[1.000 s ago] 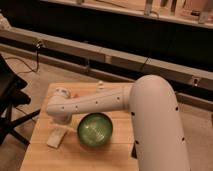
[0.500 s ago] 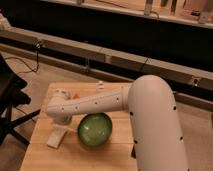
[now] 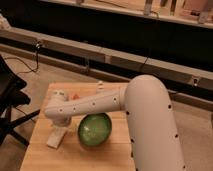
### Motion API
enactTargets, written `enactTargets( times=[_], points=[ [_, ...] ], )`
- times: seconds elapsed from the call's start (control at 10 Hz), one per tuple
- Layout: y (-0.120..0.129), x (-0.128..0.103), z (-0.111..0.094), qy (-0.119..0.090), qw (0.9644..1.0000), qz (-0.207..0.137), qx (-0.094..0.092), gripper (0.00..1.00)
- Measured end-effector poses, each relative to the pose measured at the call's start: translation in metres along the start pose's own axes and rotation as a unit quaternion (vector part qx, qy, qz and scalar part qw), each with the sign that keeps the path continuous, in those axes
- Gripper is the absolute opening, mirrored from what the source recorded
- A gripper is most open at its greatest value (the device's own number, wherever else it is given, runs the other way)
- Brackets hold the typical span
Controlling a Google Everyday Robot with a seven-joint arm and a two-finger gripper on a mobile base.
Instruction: Wipe the white sponge on the table
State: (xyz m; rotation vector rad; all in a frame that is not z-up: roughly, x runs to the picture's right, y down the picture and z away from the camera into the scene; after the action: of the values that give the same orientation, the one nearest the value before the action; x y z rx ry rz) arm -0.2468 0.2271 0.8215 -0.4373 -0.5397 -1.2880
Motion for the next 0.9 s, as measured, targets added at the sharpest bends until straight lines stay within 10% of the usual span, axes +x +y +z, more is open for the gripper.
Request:
enactTargets(
  times=[0.5,0.9],
  points=[
    [-0.009,-0.023,0.021,-0.031,0.9994,-0.014,-0.004,0.75],
    [-0.007,-0.022,0.019,-0.03,0.9995,-0.01,-0.005,0.28]
  ],
)
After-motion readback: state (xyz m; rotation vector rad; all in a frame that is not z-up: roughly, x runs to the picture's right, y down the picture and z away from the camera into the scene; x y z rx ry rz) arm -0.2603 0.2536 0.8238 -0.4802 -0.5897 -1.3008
